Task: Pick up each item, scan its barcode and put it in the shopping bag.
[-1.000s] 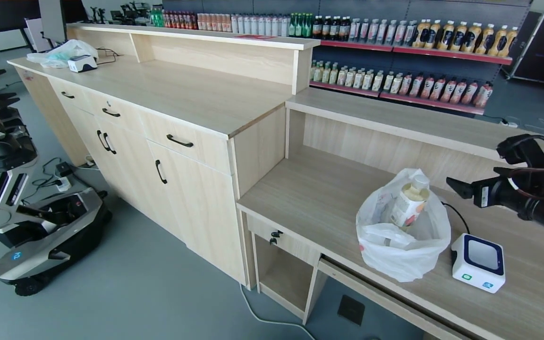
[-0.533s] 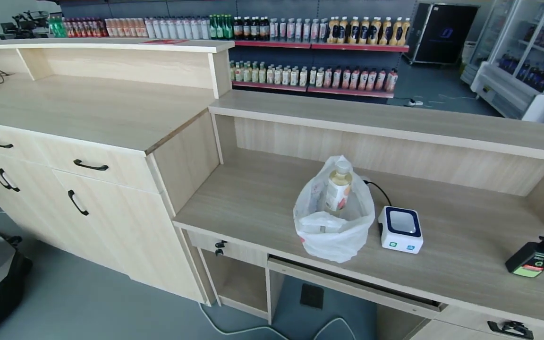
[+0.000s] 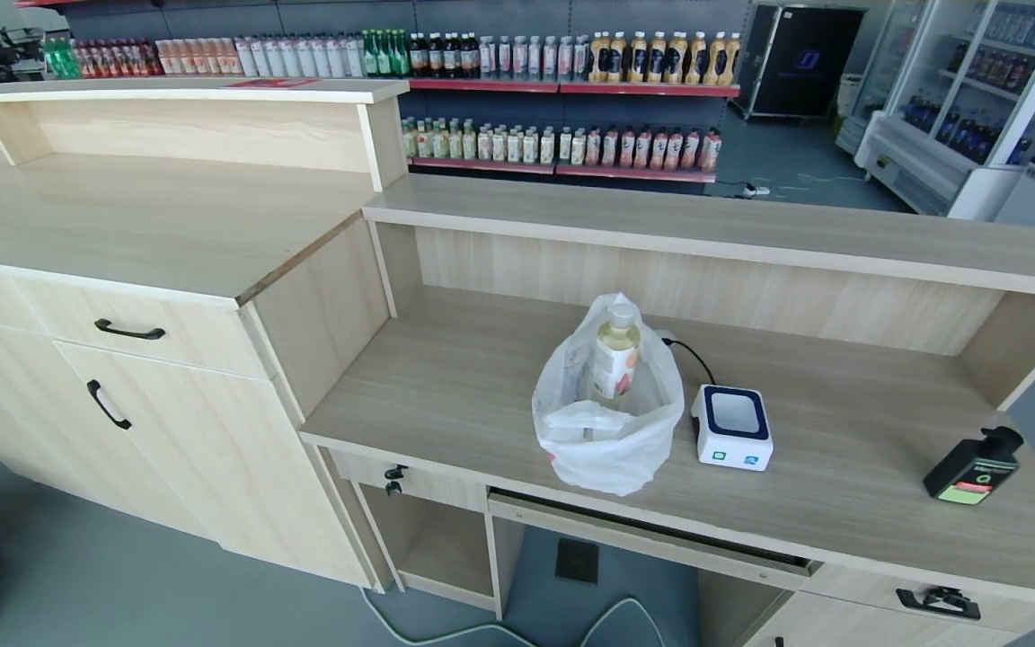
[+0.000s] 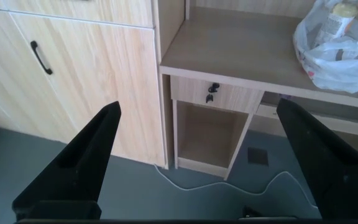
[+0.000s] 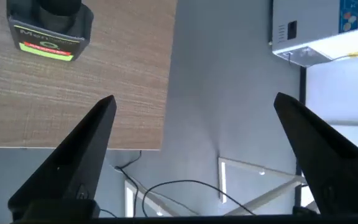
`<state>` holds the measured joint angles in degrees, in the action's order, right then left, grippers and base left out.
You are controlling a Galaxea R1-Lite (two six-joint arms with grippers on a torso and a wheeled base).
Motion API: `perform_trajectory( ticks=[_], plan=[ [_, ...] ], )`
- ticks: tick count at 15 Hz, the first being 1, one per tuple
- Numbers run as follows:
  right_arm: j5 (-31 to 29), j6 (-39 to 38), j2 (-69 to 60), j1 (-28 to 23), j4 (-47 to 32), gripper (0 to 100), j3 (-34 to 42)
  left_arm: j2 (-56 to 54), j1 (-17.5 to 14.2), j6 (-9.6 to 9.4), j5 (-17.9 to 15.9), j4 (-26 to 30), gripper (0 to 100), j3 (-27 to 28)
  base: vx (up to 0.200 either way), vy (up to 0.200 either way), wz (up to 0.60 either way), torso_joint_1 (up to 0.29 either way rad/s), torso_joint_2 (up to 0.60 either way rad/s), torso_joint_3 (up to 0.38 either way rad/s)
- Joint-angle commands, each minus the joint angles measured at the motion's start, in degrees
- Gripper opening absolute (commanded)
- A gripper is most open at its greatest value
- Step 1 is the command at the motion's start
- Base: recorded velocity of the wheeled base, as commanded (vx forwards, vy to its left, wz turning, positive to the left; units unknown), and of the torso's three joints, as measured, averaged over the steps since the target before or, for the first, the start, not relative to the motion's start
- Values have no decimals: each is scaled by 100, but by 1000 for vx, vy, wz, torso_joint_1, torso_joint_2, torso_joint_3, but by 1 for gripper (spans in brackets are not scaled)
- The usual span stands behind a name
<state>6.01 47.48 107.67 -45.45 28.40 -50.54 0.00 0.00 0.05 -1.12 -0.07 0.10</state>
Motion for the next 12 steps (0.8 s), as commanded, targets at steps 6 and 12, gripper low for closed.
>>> perform_trajectory(
  ticks=[6,12],
  plan=[
    [814,1360,1186,133,51,100,-377,9,0,-5,-2,-1,100,-1,0,0,0,0,0,0],
    [1385,1387,1705,212,69,100,-588,9,0,4,-2,-1,100,-1,0,0,0,0,0,0]
  ],
)
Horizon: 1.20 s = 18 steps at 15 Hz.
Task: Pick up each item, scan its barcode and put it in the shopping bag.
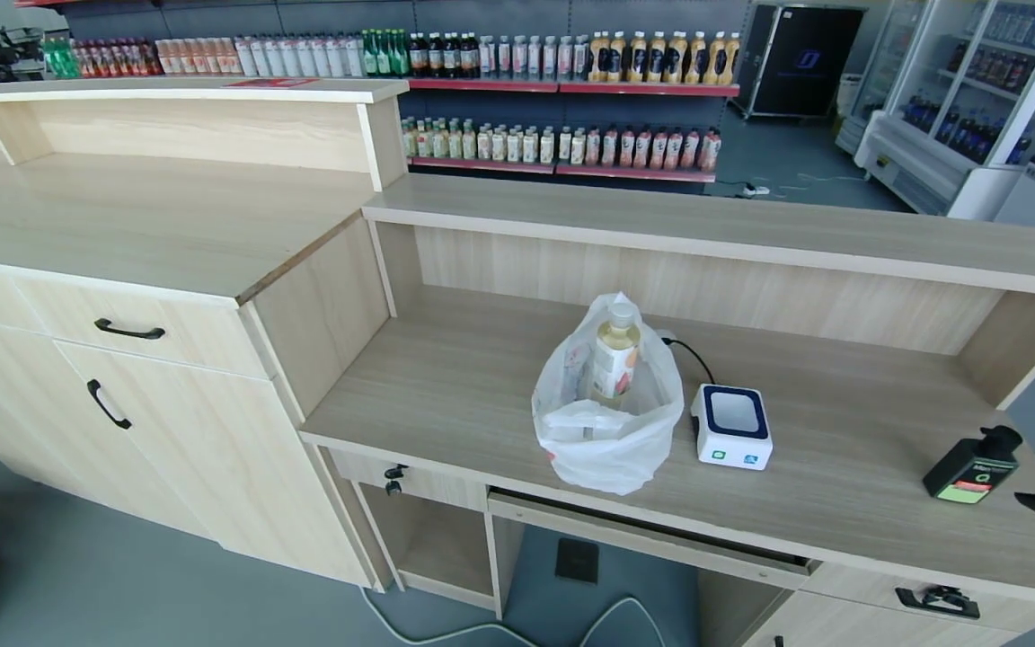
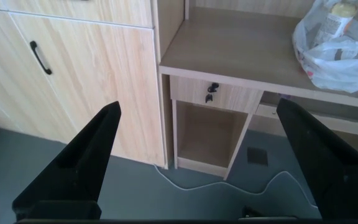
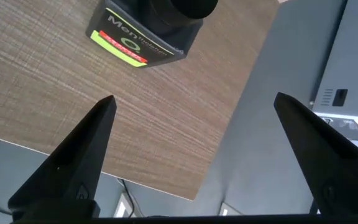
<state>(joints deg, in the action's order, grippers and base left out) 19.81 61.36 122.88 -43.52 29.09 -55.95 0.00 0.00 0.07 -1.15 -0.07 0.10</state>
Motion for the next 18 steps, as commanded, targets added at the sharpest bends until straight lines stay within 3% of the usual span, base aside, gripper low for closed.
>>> perform_trajectory(
  ticks=[1,10,18],
  plan=[
    [14,-1,254,19,1,100,-100,9,0,1,0,-1,100,-1,0,0,0,0,0,0],
    [788,-10,843,212,-8,100,-627,9,0,-7,-8,-1,100,-1,0,0,0,0,0,0],
    [1034,-18,1238,432,-8,100,-1067,9,0,1,0,-1,100,-1,0,0,0,0,0,0]
  ],
)
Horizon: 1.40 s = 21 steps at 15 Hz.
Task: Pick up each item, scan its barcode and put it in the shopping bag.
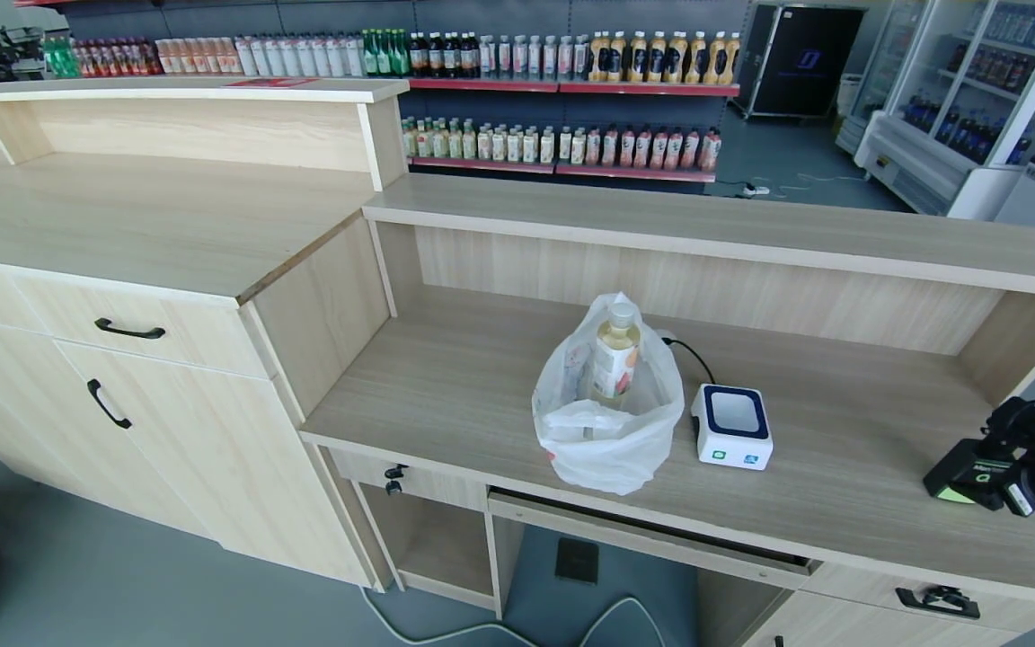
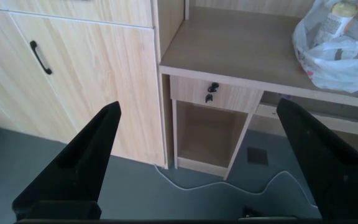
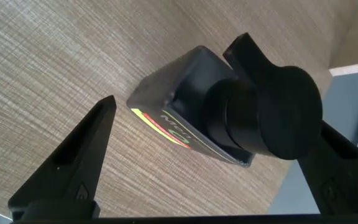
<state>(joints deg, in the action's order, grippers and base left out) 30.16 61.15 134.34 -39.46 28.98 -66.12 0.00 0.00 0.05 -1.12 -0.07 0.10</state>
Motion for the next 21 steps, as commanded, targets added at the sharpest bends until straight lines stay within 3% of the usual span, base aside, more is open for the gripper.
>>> perform_trajectory(
  ticks=[1,9,10,18,21],
  plan=[
    [16,-6,145,70,3,100,-120,9,0,4,-2,-1,100,-1,0,0,0,0,0,0],
    [87,29,365,246,11,100,-410,9,0,4,-2,-1,100,-1,0,0,0,0,0,0],
    [87,29,365,246,11,0,-393,0,0,4,-2,-1,100,-1,0,0,0,0,0,0],
    [95,38,251,492,565,0,-191,0,0,4,-2,-1,100,-1,0,0,0,0,0,0],
    [51,196,-787,589,1031,0,557,9,0,-5,-2,-1,100,-1,0,0,0,0,0,0]
  ],
)
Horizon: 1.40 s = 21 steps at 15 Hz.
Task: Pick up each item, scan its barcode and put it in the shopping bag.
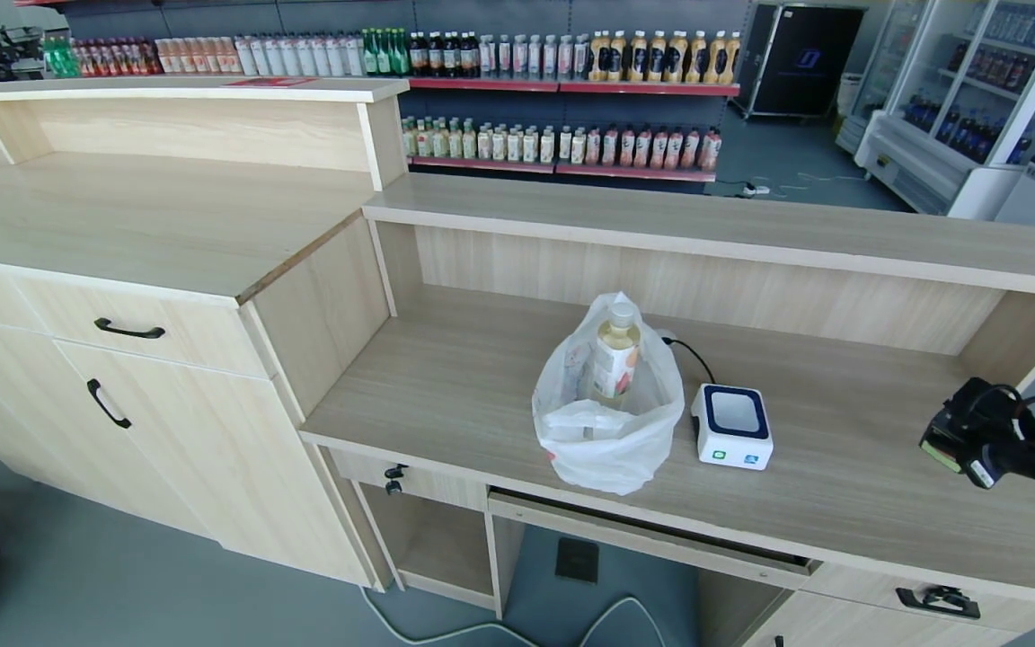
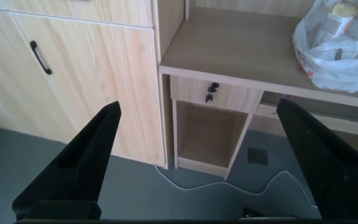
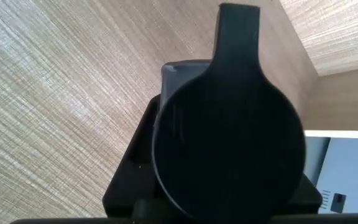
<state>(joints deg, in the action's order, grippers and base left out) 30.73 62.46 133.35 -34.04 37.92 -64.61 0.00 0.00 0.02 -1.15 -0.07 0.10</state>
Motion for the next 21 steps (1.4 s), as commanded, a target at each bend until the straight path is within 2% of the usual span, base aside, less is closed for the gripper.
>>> perform_trajectory(
  ticks=[1,3,4,5,7,8,9,10,12,13,14,15,16,18,21],
  plan=[
    [-6,73,-1892,46,215,0,1390,0,0,6,-8,-1,100,-1,0,0,0,0,0,0],
    [91,240,-3518,20,541,0,2937,9,0,-2,0,-1,100,-1,0,0,0,0,0,0],
    [267,758,-4072,29,901,0,3455,9,0,6,0,-1,100,-1,0,0,0,0,0,0],
    [706,1453,-4564,108,716,0,3517,9,0,6,0,-1,100,-1,0,0,0,0,0,0],
    [1796,3096,-5223,609,4,0,3508,0,0,6,0,-1,100,-1,0,0,0,0,0,0],
    [2095,3826,-5416,899,-48,0,3508,9,0,-2,0,-1,100,-1,0,0,0,0,0,0],
    [2200,4344,-5522,1461,-31,0,3508,9,0,6,0,-1,100,-1,0,0,0,0,0,0],
    [2200,4995,-5636,2147,-4,0,3499,0,0,6,0,-1,100,-1,0,0,0,0,0,0],
    [2121,6322,-5777,3017,40,0,3490,0,0,6,0,-1,100,-1,0,0,0,0,0,0],
    [1893,7130,-5873,3641,92,0,3561,9,0,6,0,-1,100,-1,0,0,0,0,0,0],
    [1629,7544,-5891,4168,154,0,3649,9,0,6,0,-1,100,-1,0,0,0,0,0,0],
    [1541,7719,-5882,4432,198,0,3649,9,0,6,0,-1,100,-1,0,0,0,0,0,0],
    [1418,8291,-5882,4977,541,0,3649,9,0,6,0,-1,100,-1,0,0,0,0,0,0],
    [1418,8818,-5733,5618,1393,0,3657,9,0,6,0,-1,100,-1,0,0,0,0,0,0],
    [1418,9196,-5671,6005,2123,0,3719,9,0,6,0,-1,100,-1,0,0,0,0,0,0]
  ],
)
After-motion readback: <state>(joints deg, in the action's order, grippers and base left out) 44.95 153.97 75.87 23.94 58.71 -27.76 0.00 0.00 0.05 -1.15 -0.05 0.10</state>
